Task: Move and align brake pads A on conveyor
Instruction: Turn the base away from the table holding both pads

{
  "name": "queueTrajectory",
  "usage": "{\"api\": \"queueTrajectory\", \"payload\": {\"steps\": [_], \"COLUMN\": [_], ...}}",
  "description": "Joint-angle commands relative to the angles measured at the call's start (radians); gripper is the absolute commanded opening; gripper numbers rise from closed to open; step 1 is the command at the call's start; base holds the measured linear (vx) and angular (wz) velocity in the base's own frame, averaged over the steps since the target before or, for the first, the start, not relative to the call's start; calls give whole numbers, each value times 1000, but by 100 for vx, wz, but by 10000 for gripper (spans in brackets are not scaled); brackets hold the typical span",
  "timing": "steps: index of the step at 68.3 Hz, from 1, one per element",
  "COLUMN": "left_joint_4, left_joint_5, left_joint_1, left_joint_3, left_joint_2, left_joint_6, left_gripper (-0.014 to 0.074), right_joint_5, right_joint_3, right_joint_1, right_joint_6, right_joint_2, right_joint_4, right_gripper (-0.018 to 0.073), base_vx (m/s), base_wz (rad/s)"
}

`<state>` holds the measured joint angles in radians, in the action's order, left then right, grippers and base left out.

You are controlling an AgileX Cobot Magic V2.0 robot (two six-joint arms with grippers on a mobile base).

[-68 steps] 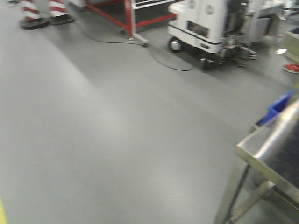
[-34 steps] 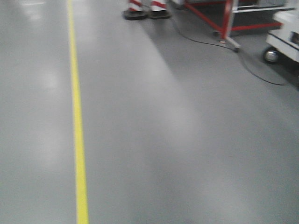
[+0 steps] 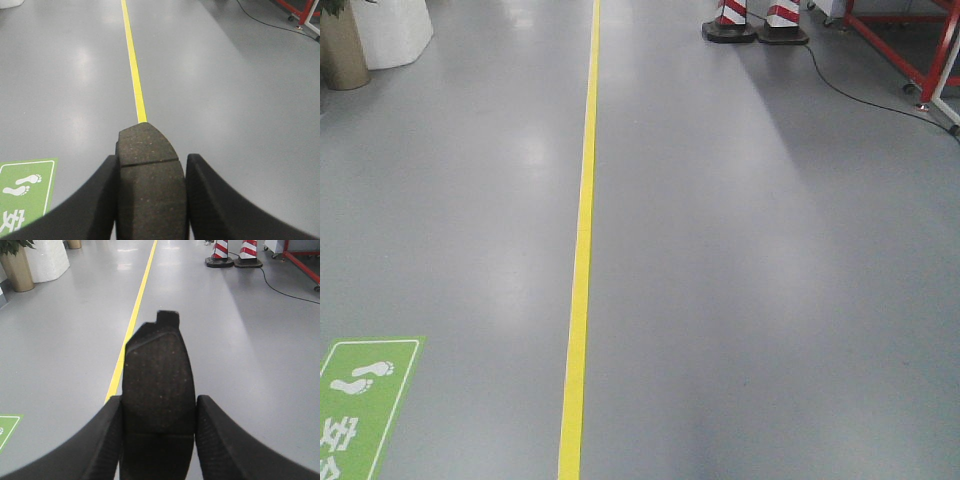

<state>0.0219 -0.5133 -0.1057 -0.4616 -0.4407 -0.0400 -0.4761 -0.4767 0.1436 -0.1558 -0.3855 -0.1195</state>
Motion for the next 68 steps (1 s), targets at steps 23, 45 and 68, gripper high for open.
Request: {"api": "queueTrajectory", "payload": {"steps": [23,45,68], "left_joint_4": [7,7,7], "left_joint_5": [98,98,98], "left_joint_1": [-4,-4,-4], "left_joint_3": [-29,-29,-29], "left_joint_2": [-7,-7,-7], "left_joint_6": [-4,-4,-4], "left_gripper": [-6,-6,-6], "right_joint_5": [95,95,95], "right_joint_3": [-29,-29,-29], "right_joint_1": [-2,-2,-2], "right_joint_6": [5,5,5], "right_joint_2": [-5,-5,-5], "right_joint_4": [-11,-11,-11], "right_gripper": [-10,-10,-10], "base_vx": [9,29,44], "base_wz": [-3,8,-4]}}
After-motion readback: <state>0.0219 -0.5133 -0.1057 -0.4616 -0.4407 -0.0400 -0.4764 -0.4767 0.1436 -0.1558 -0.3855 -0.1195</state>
